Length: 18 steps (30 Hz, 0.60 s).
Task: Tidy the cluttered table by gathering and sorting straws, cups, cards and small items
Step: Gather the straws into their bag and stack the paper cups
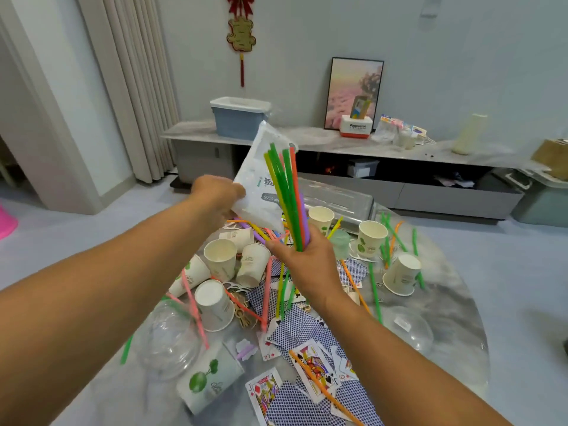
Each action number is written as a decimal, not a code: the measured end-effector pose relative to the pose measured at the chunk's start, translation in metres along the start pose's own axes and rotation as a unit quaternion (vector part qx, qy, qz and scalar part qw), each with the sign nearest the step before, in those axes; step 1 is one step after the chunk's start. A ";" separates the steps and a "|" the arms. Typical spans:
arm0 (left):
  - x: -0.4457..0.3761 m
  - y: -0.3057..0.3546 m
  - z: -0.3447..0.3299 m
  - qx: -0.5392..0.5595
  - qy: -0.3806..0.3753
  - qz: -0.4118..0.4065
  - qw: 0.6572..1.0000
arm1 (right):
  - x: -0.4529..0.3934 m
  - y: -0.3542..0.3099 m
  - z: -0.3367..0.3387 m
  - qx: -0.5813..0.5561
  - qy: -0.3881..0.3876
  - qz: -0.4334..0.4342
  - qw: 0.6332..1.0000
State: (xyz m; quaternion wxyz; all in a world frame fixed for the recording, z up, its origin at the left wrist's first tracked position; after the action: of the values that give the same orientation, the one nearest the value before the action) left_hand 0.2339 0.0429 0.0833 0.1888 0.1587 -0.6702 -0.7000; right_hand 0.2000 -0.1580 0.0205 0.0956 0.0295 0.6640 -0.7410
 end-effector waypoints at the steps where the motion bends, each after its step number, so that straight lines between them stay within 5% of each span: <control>1: 0.013 -0.003 -0.002 0.023 -0.013 0.022 0.999 | 0.004 -0.008 -0.002 0.014 0.003 0.007 1.000; 8: 0.100 -0.003 -0.001 0.175 -0.093 0.119 0.973 | 0.040 -0.042 0.015 0.123 0.078 -0.005 0.989; 12: 0.143 -0.005 0.006 0.198 -0.138 0.179 0.954 | 0.064 -0.056 0.021 0.026 0.116 0.001 0.993; 18: 0.183 -0.020 0.006 0.324 -0.171 0.230 0.902 | 0.091 -0.061 0.006 -0.070 0.021 -0.016 0.997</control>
State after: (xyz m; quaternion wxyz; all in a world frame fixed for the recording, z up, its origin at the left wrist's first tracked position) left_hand 0.0695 -0.0381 0.0696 0.1652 -0.0693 -0.8997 -0.3981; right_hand 0.1008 -0.1673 0.0654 0.0712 0.0279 0.7164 -0.6934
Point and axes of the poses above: each hand's wrist, its own x-axis away from the middle knuckle, its own z-axis out of the back of the hand, y = z × x, the point moved 6 cm from there along -x, towards the middle knuckle, and after that the axes turned 9 degrees about -z, right-handed, at the moved point
